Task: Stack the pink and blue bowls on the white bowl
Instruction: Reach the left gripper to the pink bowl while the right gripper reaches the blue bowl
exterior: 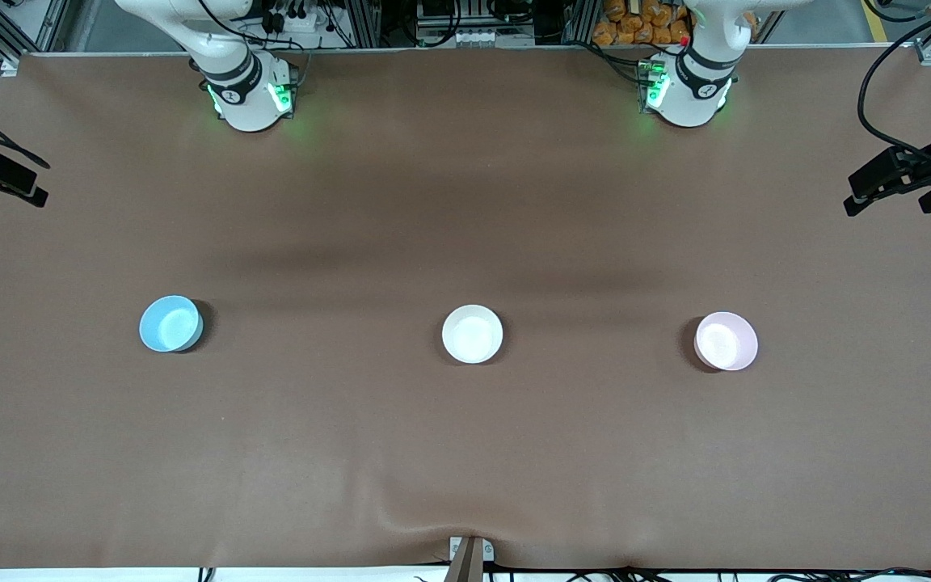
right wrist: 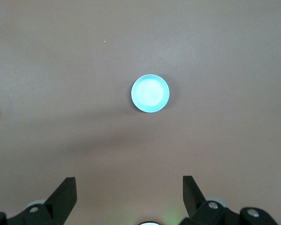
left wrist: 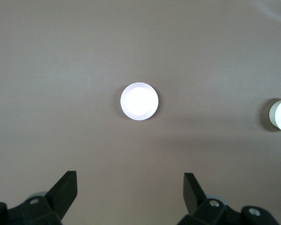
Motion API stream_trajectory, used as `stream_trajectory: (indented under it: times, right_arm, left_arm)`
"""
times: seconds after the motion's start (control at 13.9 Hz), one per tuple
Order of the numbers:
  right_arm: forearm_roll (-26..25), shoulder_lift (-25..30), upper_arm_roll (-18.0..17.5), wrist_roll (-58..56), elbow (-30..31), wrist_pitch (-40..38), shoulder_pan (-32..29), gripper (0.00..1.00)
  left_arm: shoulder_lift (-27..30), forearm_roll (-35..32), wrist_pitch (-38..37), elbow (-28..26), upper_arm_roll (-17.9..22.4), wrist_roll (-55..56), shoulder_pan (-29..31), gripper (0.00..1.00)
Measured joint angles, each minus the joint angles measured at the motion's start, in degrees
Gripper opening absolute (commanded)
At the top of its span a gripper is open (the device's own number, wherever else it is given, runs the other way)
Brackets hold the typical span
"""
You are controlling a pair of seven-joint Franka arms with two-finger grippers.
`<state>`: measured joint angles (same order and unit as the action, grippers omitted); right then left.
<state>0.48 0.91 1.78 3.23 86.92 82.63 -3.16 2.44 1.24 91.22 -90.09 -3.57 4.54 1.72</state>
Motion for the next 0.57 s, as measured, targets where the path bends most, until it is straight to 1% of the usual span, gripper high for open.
stream_trajectory:
  times: [0.57]
  right_arm:
    - [0.0, 0.0, 0.0, 0.0, 0.0, 0.0, 0.0, 1.0]
  left_arm:
    - [-0.6, 0.0, -0.1, -0.1, 0.1, 0.0, 0.4, 1.0]
